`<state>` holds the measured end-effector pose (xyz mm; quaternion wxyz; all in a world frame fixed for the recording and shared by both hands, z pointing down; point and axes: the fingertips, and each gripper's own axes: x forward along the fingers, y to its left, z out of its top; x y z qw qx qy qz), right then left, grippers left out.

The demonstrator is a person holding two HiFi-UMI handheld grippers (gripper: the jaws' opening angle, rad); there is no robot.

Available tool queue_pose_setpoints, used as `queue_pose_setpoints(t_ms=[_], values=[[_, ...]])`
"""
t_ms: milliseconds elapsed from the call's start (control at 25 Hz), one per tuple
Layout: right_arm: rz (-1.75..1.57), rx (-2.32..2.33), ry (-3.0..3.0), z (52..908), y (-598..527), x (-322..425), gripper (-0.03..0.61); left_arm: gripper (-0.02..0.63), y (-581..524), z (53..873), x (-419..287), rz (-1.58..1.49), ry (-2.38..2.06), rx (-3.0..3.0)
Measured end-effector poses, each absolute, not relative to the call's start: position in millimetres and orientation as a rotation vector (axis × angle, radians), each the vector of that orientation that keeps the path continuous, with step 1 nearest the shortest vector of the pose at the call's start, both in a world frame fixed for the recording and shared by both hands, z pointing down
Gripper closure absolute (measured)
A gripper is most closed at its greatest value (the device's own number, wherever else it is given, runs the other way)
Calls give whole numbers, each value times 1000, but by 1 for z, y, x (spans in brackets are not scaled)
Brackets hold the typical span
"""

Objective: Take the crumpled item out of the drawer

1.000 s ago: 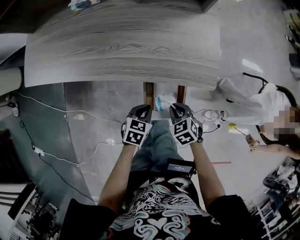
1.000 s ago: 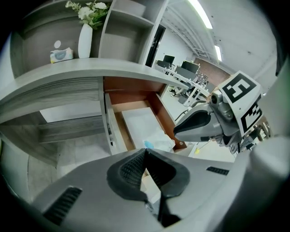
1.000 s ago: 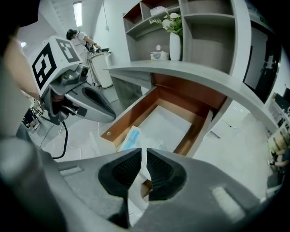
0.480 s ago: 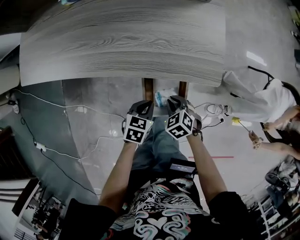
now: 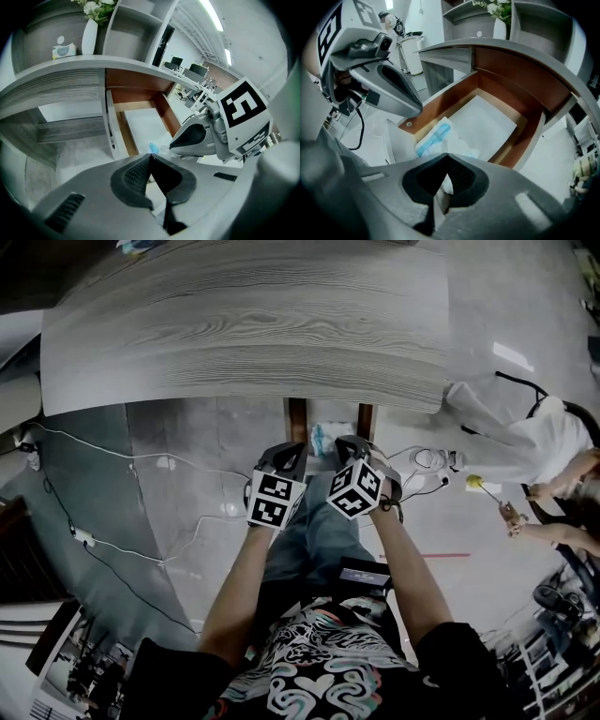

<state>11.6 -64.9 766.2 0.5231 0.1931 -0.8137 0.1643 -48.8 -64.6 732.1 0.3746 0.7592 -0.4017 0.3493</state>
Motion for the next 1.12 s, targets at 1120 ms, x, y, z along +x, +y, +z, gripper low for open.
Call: queue_pose_setpoints(t_ms=[1120], values=[[317,632,-2030,666,-84,13,571,614,-103,651,-60,818,-1081,2083]])
